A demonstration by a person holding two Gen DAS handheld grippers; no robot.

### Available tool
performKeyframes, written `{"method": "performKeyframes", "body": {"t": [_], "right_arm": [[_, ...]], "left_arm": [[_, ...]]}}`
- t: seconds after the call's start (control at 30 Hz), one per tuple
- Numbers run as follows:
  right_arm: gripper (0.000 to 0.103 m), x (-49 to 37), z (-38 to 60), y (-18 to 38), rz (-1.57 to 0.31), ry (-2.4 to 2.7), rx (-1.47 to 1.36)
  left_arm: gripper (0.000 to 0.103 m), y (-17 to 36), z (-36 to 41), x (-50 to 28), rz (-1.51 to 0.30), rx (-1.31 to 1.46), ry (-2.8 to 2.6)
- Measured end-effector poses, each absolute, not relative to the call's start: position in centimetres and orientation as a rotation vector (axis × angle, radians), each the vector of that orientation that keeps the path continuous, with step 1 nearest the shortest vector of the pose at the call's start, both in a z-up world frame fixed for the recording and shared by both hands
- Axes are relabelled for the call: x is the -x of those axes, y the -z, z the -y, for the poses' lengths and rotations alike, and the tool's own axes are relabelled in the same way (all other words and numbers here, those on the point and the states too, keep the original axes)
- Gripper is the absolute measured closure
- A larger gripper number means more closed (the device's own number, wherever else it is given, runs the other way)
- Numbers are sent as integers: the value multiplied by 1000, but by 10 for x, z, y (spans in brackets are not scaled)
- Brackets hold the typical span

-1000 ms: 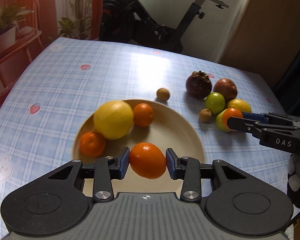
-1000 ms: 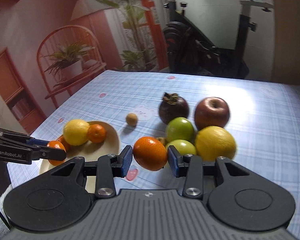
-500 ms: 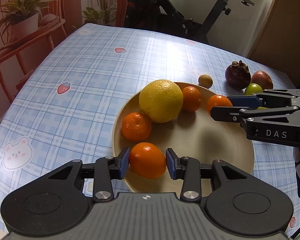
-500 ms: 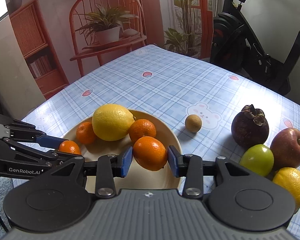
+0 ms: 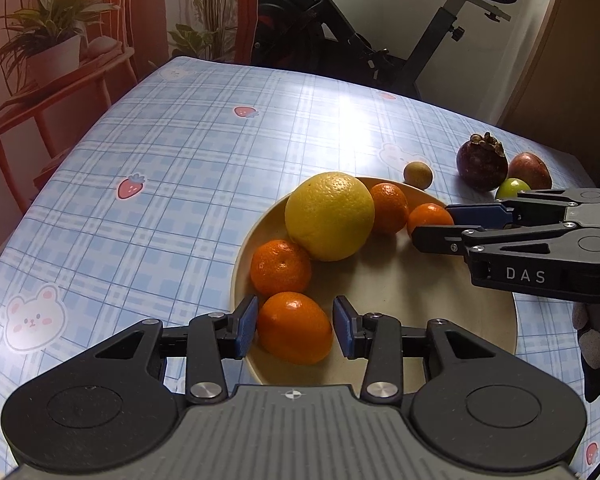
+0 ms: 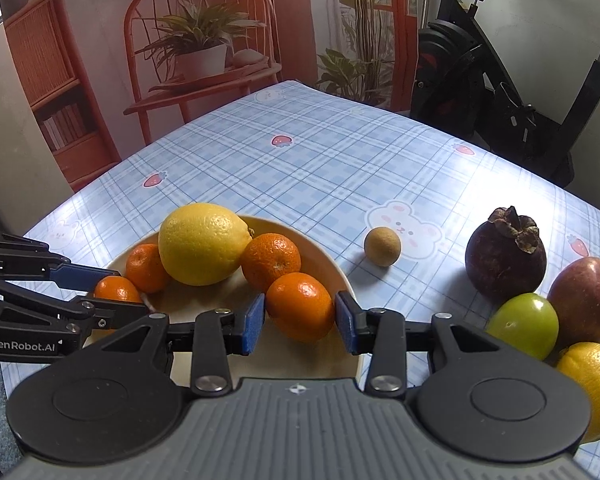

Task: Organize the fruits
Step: 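Carry the orange with the left gripper onto the plate and release, then grasp the small brown kiwi fruit with the left gripper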

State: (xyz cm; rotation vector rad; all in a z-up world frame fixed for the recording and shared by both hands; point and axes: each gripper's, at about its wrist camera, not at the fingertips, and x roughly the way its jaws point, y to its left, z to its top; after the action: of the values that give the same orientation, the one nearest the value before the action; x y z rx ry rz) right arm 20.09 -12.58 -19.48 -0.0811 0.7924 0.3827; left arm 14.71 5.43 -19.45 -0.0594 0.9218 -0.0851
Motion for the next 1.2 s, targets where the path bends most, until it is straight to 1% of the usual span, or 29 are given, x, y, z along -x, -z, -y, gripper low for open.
{"method": "performKeyframes", "body": {"t": [0.13,0.33,0.47,0.67,0.87,0.97,1.0,1.03,1.07,1.2], "right_arm": [[60,-191,135,184,-761,-374,40],[60,-160,175,164,-677,-269,-76],[60,-133,201,163,-655,-193,-133],[60,-109,228,169,-662,-99,-138],[60,-106,234,172,-663,-108,-127],[67,-110,231,168,-657,-121,-95],[70,-112,231,167,-654,-120,-94],[71,-115,231,165,-647,-114,-99],[71,-116,233,163,-639,-108,-108],[72,-122,244,159,-611,-74,-172]], "left_arm": [[52,186,-55,-145,-903,69,74],[52,161,-50,-139,-819,64,67],[52,149,-36,-141,-770,53,87],[52,145,-8,-147,-753,33,148],[54,147,6,-162,-764,32,202],[55,143,12,-174,-750,35,223],[57,143,14,-179,-747,35,230],[59,142,16,-184,-748,32,237],[60,143,19,-192,-748,30,243],[60,148,31,-222,-762,25,256]]}}
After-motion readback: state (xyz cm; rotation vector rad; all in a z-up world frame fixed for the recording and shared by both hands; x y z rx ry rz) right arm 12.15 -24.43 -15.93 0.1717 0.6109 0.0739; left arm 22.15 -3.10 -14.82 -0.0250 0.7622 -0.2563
